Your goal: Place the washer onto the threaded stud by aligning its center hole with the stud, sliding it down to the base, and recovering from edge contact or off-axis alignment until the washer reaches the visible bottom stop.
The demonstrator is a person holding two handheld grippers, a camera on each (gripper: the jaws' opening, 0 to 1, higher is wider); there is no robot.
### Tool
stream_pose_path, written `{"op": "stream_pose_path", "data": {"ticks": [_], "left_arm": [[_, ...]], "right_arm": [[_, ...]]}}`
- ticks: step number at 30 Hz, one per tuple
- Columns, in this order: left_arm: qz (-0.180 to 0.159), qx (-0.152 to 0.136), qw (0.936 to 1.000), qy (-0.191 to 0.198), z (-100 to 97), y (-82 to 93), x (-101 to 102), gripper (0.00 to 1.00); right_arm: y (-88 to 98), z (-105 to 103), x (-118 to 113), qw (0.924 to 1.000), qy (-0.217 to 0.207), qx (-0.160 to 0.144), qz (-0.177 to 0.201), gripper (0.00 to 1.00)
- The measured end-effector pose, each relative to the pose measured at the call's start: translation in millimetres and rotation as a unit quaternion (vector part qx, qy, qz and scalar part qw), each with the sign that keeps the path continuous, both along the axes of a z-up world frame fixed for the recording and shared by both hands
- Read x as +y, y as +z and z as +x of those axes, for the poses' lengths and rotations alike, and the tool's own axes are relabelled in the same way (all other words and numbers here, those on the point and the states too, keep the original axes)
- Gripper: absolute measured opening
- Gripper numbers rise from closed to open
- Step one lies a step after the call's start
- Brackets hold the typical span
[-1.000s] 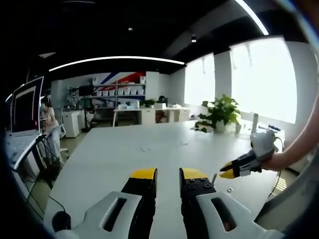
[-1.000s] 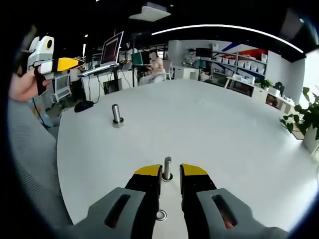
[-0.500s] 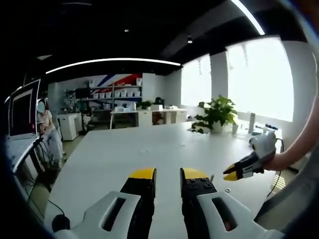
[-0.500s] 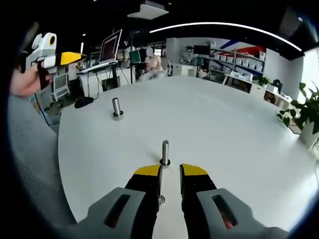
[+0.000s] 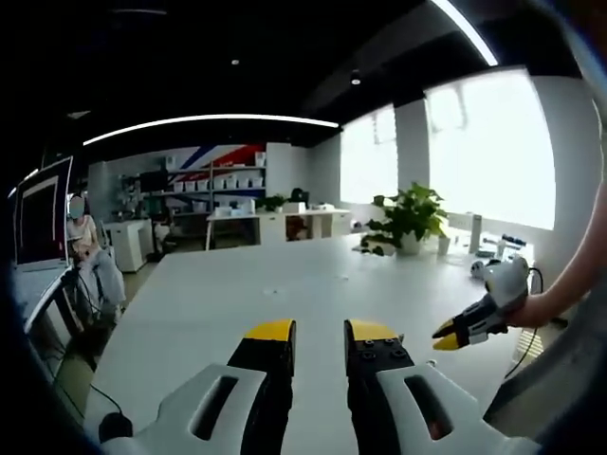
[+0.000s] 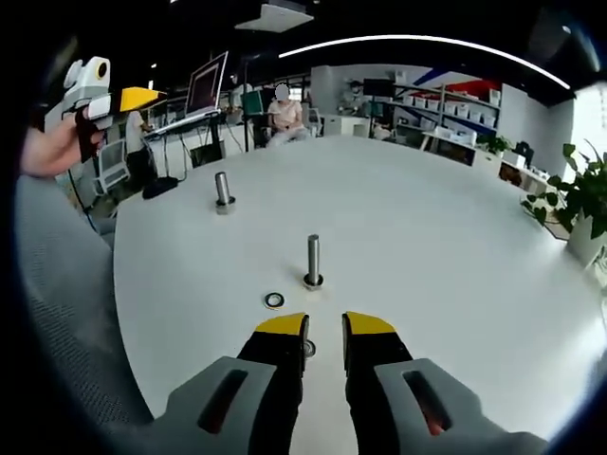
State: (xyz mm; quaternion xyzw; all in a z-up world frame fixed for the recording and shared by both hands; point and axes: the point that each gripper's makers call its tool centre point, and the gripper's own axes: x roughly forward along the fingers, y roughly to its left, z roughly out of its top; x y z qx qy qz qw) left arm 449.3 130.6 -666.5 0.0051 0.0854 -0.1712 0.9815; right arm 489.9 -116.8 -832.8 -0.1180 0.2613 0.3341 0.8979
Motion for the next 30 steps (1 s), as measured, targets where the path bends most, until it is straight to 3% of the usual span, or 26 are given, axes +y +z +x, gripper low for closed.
{"op": "stream_pose_path", "data": {"ticks": [30], "left_arm": [[0.005,0.005,1.0000,0.004,-0.7,-2.8,1,0.18]], "right_arm": [[-32.3,-25,-5,0.9994,0.005,0.034,-0.003,0.19]]}}
